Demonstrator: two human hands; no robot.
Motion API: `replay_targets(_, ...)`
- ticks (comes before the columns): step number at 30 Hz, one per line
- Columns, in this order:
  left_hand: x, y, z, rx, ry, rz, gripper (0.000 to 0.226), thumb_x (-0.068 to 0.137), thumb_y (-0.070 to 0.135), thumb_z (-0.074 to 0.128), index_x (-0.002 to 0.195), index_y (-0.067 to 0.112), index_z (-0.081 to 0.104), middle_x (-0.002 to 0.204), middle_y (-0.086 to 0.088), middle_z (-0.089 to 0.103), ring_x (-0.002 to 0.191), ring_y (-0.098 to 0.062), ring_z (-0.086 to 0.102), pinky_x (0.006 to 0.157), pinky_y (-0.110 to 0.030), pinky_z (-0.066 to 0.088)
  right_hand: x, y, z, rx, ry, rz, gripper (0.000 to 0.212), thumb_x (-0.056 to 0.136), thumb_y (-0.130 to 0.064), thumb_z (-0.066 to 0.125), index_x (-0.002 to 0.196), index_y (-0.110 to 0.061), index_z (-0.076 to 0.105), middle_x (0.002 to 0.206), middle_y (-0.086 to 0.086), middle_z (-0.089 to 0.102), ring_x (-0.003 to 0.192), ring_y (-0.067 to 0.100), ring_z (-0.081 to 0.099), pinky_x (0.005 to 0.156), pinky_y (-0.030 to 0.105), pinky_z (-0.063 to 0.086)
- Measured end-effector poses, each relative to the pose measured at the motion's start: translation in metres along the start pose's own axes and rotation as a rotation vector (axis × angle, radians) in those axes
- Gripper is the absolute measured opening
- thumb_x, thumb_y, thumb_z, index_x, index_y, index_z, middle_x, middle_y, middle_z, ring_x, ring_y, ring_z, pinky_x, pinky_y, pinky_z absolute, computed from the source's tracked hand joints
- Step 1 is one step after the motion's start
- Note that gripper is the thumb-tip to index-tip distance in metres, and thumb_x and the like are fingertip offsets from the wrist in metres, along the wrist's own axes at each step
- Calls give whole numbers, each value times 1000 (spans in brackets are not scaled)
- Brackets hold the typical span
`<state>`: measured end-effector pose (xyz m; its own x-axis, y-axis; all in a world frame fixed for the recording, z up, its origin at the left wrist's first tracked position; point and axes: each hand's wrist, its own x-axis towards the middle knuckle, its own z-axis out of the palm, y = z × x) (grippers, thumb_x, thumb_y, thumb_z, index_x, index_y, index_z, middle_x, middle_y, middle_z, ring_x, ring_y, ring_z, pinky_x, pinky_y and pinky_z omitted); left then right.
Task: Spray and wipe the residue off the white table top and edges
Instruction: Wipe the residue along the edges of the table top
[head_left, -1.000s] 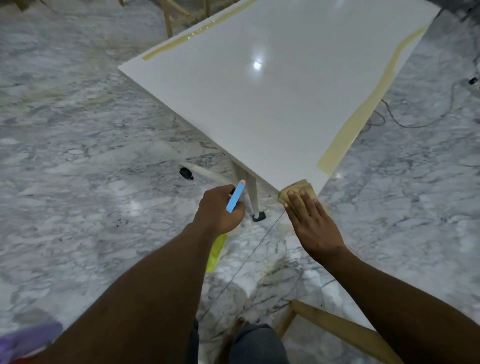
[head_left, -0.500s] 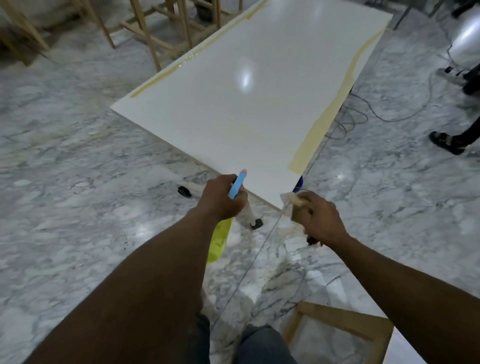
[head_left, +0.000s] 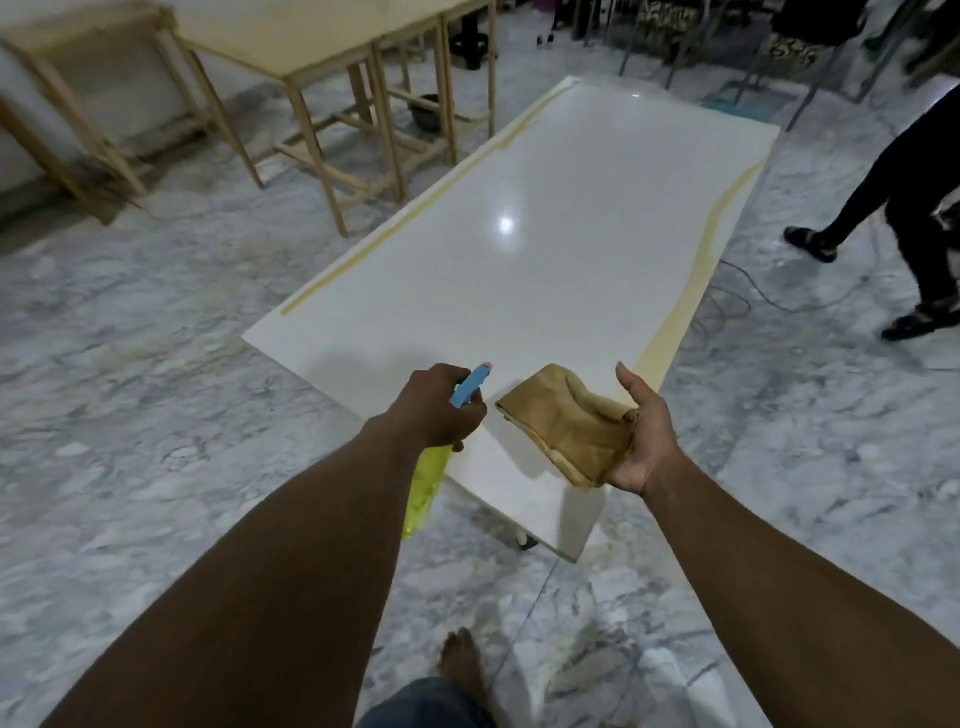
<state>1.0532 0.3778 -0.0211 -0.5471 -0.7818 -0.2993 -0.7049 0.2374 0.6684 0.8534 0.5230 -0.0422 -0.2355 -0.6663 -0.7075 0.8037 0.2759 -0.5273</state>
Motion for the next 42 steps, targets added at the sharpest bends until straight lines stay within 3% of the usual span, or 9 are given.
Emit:
replay_targets(4, 32, 9, -6, 47, -12, 9, 13, 96, 20, 61, 105, 17, 68, 94, -1, 69, 56, -17, 74, 59, -23, 63, 27, -33, 9, -60, -58, 69, 74, 71, -59, 75, 121, -5, 71, 124, 17, 68, 119, 35, 62, 105, 51, 43)
replay_targets(7, 53, 15, -10, 19, 16, -21, 15, 95, 21, 61, 106, 14, 69, 95, -3, 72, 61, -20, 77, 65, -27, 65, 47, -54, 13, -148, -30, 103, 74, 68, -52, 79, 125, -6, 68, 118, 15, 67, 109, 35, 64, 103, 49, 45)
replay_targets(10, 68, 18, -13, -51, 60, -70, 14, 94, 20, 62, 105, 15, 69, 93, -2, 72, 56, -18, 76, 58, -22, 61, 70, -78, 24, -232, -57, 137, 68, 69, -47, 79, 123, -6, 69, 110, 14, 69, 96, 34, 67, 93, 45, 51)
replay_targets(14, 83, 15, -11, -113, 174, -193, 8, 94, 19, 61, 98, 17, 68, 94, -2, 73, 45, -9, 71, 47, -13, 52, 112, -112, 57, -430, -115, 214, 58, 76, -43, 75, 120, -6, 70, 115, 16, 72, 98, 37, 70, 98, 48, 49)
replay_targets(20, 66, 23, 14, -298, 500, -469, 12, 91, 16, 62, 94, 7, 69, 83, -8, 72, 60, -27, 77, 63, -36, 67, 167, -136, 101, -825, -364, 383, 31, 84, -37, 67, 96, -10, 73, 83, 12, 75, 68, 30, 72, 69, 35, 57)
replay_targets(25, 14, 54, 68, -454, 718, -720, 13, 91, 16, 64, 94, 5, 69, 79, -8, 69, 56, -27, 76, 60, -34, 66, 176, -116, 103, -1179, -541, 604, 43, 78, -37, 73, 110, -8, 71, 96, 13, 71, 86, 33, 68, 84, 40, 53)
replay_targets(29, -30, 78, 112, -522, 921, -904, 10, 91, 15, 64, 91, 7, 70, 78, -9, 70, 55, -26, 76, 53, -26, 62, 162, -82, 105, -1400, -769, 686, 51, 86, -40, 60, 126, -7, 64, 115, 17, 64, 96, 33, 63, 88, 41, 51)
replay_targets(35, -70, 135, 204, -617, 1138, -1106, 11, 92, 17, 65, 91, 8, 70, 83, -14, 72, 57, -28, 76, 52, -27, 61, 114, -66, 55, -1519, -871, 775, 29, 84, -33, 65, 99, -9, 71, 84, 12, 74, 82, 31, 65, 78, 36, 52)
replay_targets(42, -54, 227, 295, -684, 1198, -1095, 13, 93, 19, 66, 89, 7, 68, 78, -10, 69, 55, -25, 76, 60, -34, 65, 101, -98, -14, -1416, -889, 838, 50, 82, -34, 64, 124, -7, 69, 118, 18, 70, 106, 36, 65, 102, 47, 47)
